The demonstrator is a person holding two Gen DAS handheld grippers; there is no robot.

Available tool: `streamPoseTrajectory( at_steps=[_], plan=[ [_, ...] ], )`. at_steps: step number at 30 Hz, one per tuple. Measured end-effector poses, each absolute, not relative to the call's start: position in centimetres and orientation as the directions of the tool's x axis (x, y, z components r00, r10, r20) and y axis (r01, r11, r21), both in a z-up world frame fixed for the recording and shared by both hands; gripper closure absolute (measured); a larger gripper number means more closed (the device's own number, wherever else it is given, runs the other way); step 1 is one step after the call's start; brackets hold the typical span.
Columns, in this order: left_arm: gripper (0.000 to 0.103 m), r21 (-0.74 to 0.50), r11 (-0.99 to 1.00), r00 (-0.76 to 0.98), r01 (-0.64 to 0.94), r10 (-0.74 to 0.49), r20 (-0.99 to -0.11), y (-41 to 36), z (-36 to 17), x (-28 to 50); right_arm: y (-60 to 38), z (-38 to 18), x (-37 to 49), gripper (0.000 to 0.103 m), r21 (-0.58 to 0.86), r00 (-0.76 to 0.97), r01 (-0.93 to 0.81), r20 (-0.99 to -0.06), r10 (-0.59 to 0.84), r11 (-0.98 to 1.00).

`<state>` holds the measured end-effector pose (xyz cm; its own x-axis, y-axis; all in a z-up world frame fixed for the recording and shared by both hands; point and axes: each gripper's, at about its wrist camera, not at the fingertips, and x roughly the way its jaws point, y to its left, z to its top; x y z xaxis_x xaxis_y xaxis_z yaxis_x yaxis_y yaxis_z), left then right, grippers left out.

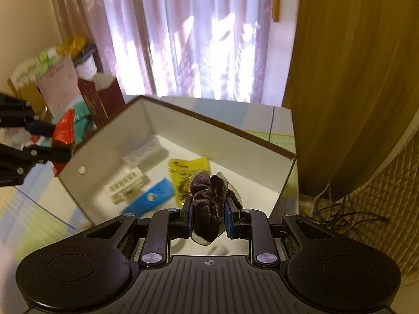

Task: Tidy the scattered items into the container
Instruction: 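Carry candy packet with left tool while right tool grasps and lifts scrunchie, then lower scrunchie into box and open right tool while left tool holds candy above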

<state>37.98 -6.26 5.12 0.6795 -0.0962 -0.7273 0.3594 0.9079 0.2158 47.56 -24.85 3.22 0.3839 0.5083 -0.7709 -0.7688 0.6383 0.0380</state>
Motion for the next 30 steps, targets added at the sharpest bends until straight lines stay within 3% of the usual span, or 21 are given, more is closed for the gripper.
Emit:
streamPoseTrajectory(
  at_steps=[8,24,25,26,27,30],
  plan=[
    [0.08,0.178,0.907,0.613,0.381,-0.104,-0.783,-7.8,1.5,43.0,-22.4,0.0,51.4,0.077,-0.116,0.394,-0.813,-0.831,0.392,0.57],
    [0.08,0.126,0.919,0.528,0.374,-0.1,-0.843,-7.5,-4.5,48.1,-18.7,-5.4,55.6,0.076,-0.251,0.334,-0.921,-0.904,0.268,0.299],
    [0.08,0.128,0.919,0.525,0.373,-0.096,-0.846,-7.4,-4.7,48.2,-18.5,-5.7,55.6,0.068,-0.254,0.328,-0.926,-0.907,0.264,0.279],
    [0.08,0.128,0.92,0.522,0.371,-0.092,-0.848,-7.3,-4.9,48.4,-18.4,-5.8,55.5,0.04,-0.253,0.32,-0.933,-0.908,0.27,0.256],
    [0.08,0.129,0.92,0.52,0.369,-0.09,-0.85,-7.2,-5.0,48.6,-18.4,-5.8,55.2,0.02,-0.257,0.317,-0.94,-0.902,0.294,0.224],
    [0.08,0.124,0.924,0.515,0.362,-0.087,-0.853,-6.8,-5.4,48.9,-18.3,-5.9,54.8,0.019,-0.254,0.3,-0.951,-0.899,0.319,0.178]
  ],
)
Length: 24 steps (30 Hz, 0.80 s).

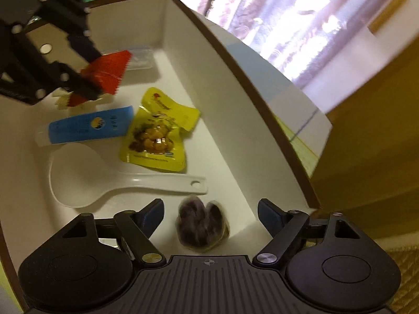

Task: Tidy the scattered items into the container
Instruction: 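Lower scrunchie into box and open right tool while left tool holds candy above, then open the left tool to drop the red candy packet into the box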

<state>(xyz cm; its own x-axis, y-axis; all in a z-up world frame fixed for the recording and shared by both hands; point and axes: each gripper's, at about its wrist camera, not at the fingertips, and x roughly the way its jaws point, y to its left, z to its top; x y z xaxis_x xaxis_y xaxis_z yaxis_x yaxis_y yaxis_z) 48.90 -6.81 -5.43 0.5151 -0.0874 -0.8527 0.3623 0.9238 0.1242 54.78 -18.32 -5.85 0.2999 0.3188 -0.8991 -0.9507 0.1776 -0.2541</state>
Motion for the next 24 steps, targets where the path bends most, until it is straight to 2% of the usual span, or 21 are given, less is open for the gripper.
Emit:
streamPoseTrajectory(
  at_steps=[5,10,15,18,24],
  plan=[
    [0.08,0.117,0.921,0.5,0.372,-0.093,-0.861,-6.6,-5.9,49.0,-19.1,-5.6,54.4,0.019,-0.243,0.269,-0.963,-0.895,0.355,0.116],
    [0.08,0.076,0.896,0.446,0.437,-0.143,-0.883,-6.7,-6.0,48.6,-20.3,-4.7,54.4,0.019,-0.198,0.24,-0.969,-0.888,0.392,0.144],
    [0.078,0.077,0.898,0.413,0.433,-0.122,-0.903,-6.9,-6.5,48.5,-21.3,-4.1,54.2,0.019,-0.184,0.239,-0.968,-0.881,0.408,0.169],
    [0.074,0.074,0.908,0.439,0.413,-0.128,-0.889,-6.8,-6.2,48.6,-21.6,-4.0,54.0,0.019,-0.177,0.24,-0.967,-0.878,0.415,0.185],
    [0.057,0.085,0.92,0.476,0.383,-0.117,-0.872,-6.7,-5.2,48.6,-21.8,-3.6,53.4,0.019,-0.156,0.226,-0.969,-0.877,0.424,0.193]
  ],
)
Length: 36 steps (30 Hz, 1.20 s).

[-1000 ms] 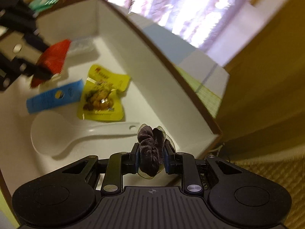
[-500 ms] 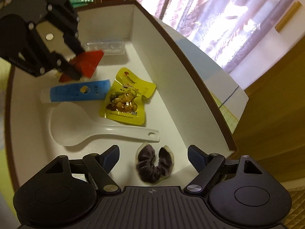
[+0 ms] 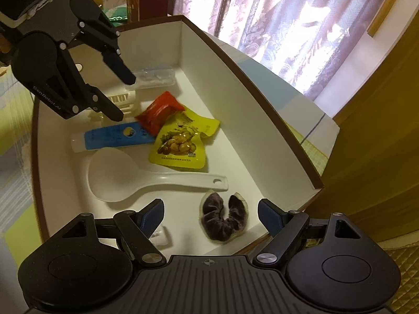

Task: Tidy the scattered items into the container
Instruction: 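Open the left tool to drop the red candy packet into the box, then withdraw both tools from the box toward the cotton swabs and green tube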

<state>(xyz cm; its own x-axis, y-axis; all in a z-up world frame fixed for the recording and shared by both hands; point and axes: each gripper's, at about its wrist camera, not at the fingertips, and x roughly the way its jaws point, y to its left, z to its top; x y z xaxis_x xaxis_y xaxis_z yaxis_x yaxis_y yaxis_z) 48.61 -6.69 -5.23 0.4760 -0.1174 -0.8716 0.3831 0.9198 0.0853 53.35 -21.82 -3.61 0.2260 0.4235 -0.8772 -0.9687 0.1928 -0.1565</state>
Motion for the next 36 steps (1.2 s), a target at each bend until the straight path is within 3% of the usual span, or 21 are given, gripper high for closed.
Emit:
streamPoseTrajectory(
  at_steps=[8,10,11,12,25,36],
  plan=[
    [0.044,0.103,0.931,0.455,0.351,-0.074,-0.887,-6.0,-4.9,47.8,-21.7,-3.3,52.5,0.019,-0.147,0.218,-0.969,-0.885,0.411,0.198],
    [0.035,0.106,0.937,0.447,0.334,-0.058,-0.893,-5.8,-4.7,47.6,-21.7,-3.3,52.2,0.018,-0.15,0.22,-0.969,-0.887,0.405,0.197],
    [0.034,0.109,0.938,0.443,0.328,-0.051,-0.895,-5.7,-4.6,47.5,-21.7,-3.2,52.1,0.013,-0.151,0.22,-0.969,-0.889,0.401,0.196],
    [0.031,0.113,0.939,0.44,0.324,-0.043,-0.897,-5.6,-4.5,47.4,-21.7,-3.2,51.9,0.0,-0.158,0.227,-0.967,-0.888,0.4,0.199],
    [0.008,0.169,0.943,0.455,0.287,0.021,-0.89,-5.8,-2.1,45.3,-21.8,-1.7,49.3,0.0,-0.189,0.264,-0.958,-0.873,0.409,0.214],
    [0.007,0.209,0.945,0.498,0.251,0.059,-0.865,-6.2,0.3,43.0,-22.5,-0.4,47.6,0.0,-0.236,0.356,-0.917,-0.848,0.392,0.322]
  ],
)
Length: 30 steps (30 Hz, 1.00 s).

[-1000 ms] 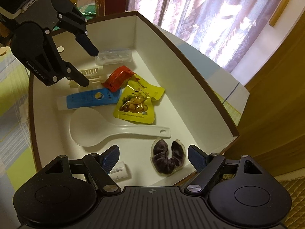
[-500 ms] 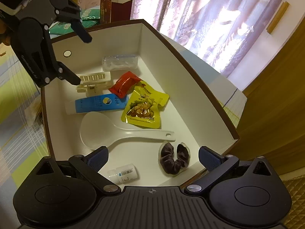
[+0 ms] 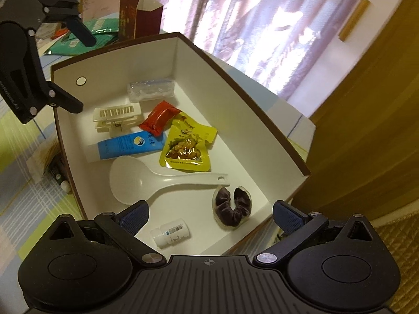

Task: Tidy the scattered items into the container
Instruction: 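Withdraw both tools from the box toward the cotton swabs and green tube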

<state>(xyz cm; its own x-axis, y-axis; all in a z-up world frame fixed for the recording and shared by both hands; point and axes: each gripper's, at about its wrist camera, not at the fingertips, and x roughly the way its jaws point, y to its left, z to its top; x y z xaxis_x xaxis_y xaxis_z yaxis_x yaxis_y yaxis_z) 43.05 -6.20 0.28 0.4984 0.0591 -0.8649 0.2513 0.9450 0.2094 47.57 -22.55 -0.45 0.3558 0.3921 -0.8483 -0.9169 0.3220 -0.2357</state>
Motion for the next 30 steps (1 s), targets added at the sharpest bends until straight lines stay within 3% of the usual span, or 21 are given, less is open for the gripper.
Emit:
streamPoseTrajectory(
  at_steps=[21,30],
  plan=[
    [0.006,0.213,0.95,0.565,0.227,0.05,-0.824,-6.4,4.3,35.8,-24.4,3.1,42.1,0.0,-0.199,0.45,-0.839,-0.778,0.439,0.507],
    [0.004,0.184,0.964,0.593,0.194,0.034,-0.804,-5.4,5.0,32.8,-25.9,4.2,39.5,0.0,-0.077,0.494,-0.764,-0.708,0.504,0.641]
  ],
)
